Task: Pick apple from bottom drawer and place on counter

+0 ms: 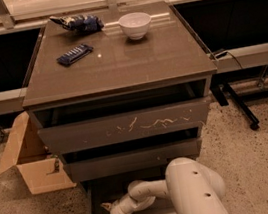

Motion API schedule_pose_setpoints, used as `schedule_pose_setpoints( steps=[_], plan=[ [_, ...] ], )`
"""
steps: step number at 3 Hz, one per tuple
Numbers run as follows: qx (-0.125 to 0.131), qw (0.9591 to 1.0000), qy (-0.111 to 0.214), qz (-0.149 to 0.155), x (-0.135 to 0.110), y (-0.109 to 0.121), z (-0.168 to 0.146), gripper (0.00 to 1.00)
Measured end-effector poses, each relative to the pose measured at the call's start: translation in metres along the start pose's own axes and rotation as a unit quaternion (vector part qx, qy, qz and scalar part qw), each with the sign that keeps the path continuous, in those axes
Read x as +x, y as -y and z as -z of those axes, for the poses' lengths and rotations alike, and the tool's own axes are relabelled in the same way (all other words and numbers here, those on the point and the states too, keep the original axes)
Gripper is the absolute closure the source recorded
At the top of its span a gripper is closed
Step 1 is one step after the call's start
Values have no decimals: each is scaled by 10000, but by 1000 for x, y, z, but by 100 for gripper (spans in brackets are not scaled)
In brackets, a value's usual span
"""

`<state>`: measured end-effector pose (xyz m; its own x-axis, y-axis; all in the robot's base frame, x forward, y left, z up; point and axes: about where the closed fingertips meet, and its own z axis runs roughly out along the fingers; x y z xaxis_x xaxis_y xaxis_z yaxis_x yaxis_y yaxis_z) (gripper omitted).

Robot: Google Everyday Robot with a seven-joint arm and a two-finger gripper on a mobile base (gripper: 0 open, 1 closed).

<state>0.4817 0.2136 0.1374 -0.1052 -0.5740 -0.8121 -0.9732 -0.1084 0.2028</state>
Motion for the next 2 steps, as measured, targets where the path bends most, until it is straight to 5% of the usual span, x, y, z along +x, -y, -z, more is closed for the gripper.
schedule_pose_setpoints(
  steps=[1,2],
  plan=[
    [-104,9999,81,-89,0,-1,-7,3],
    [-128,9997,144,-162,1,-1,-10,26]
  ],
)
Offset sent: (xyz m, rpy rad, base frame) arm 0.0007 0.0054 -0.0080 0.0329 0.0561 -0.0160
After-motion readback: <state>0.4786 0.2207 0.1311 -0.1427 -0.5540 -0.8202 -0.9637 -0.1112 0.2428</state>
